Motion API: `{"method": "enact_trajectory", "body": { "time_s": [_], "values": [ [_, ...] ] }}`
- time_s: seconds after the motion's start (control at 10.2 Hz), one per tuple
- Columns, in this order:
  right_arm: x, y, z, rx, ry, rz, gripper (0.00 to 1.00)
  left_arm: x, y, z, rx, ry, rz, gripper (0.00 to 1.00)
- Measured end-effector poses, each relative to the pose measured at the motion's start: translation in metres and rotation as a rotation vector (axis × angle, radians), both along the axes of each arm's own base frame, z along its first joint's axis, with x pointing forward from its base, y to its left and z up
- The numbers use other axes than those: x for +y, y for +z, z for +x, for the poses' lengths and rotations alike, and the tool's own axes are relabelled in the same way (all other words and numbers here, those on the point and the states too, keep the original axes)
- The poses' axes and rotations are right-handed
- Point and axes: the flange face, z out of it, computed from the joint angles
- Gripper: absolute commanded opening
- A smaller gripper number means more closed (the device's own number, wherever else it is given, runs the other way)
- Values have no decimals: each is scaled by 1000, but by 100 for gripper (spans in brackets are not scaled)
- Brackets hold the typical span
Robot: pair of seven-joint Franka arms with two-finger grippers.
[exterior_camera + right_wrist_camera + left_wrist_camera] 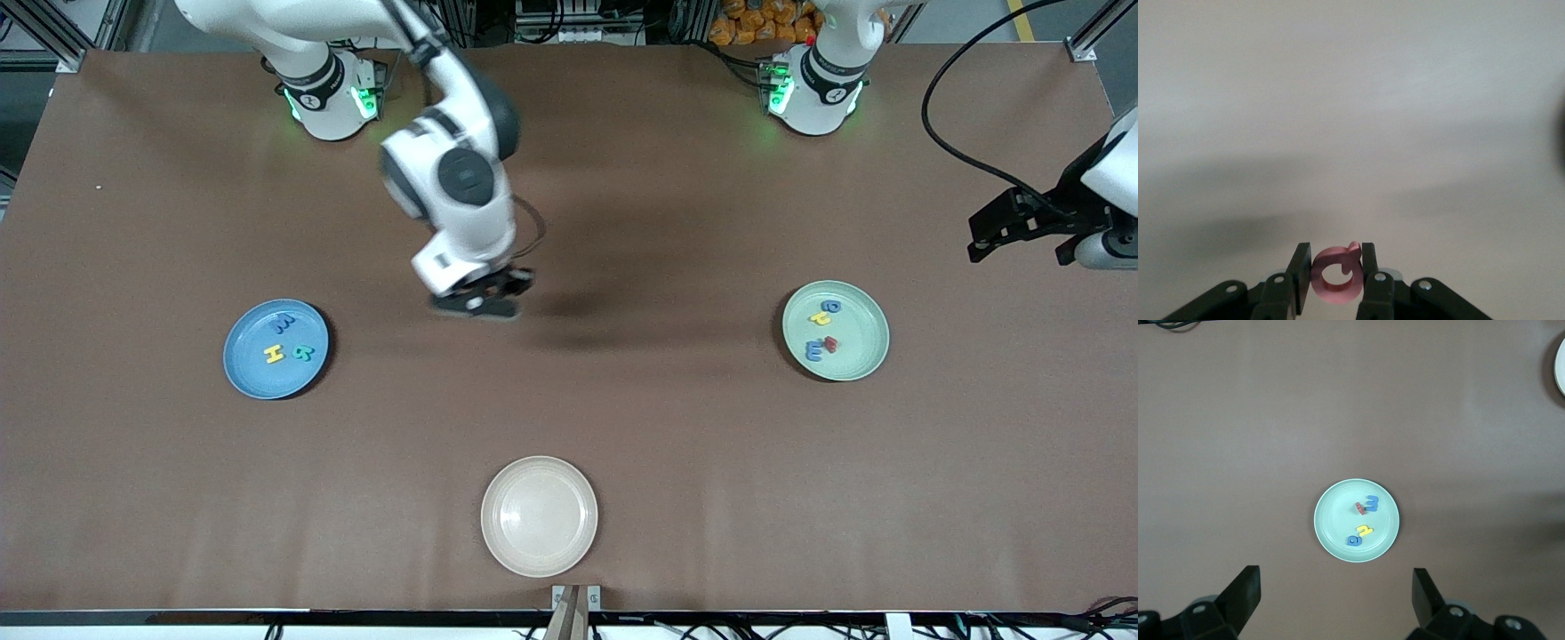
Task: Sort uppercase to blue plate, lowercase to green plate
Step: 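Carry the pink G to the blue plate with the right gripper, then open the right gripper to release the pink G on the blue plate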
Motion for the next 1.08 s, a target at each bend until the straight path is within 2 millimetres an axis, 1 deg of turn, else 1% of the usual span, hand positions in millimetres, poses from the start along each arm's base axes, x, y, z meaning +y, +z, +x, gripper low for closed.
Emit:
{"method": "enact_trajectory", "body": {
  "time_s": [0.2, 0.29, 0.39, 0.49, 0.59, 0.68, 0.78, 0.88, 0.98, 1.08],
  "values": [
    [-108, -7, 43, 53, -8, -7, 0, 2, -3, 1, 6, 13, -1, 100],
    [-162, -12, 58, 73, -8, -2, 0, 2, -3, 1, 7, 13, -1, 100],
    [-211, -18, 66, 90, -9, 2, 0, 1, -4, 1, 7, 12, -1, 100],
    [-255, -25, 70, 110, 0, 11, 0, -1, -4, 1, 7, 10, -1, 100],
    [-296, -35, 68, 125, 21, 25, 0, -2, -4, 1, 8, 7, -1, 100],
    [-330, -50, 63, 127, 34, 37, 0, -4, -4, 0, 9, 4, -1, 100],
    [-352, -66, 55, 117, 40, 41, 7, -4, -4, 0, 9, 4, -1, 100],
    [-359, -81, 48, 112, 41, 43, 28, -3, -4, 1, 9, 7, -1, 100],
    [-357, -92, 45, 111, 45, 45, 57, -1, -4, 1, 9, 10, -1, 100],
    [-355, -98, 44, 108, 49, 47, 87, 1, -4, 1, 9, 14, -1, 100]
  ]
}}
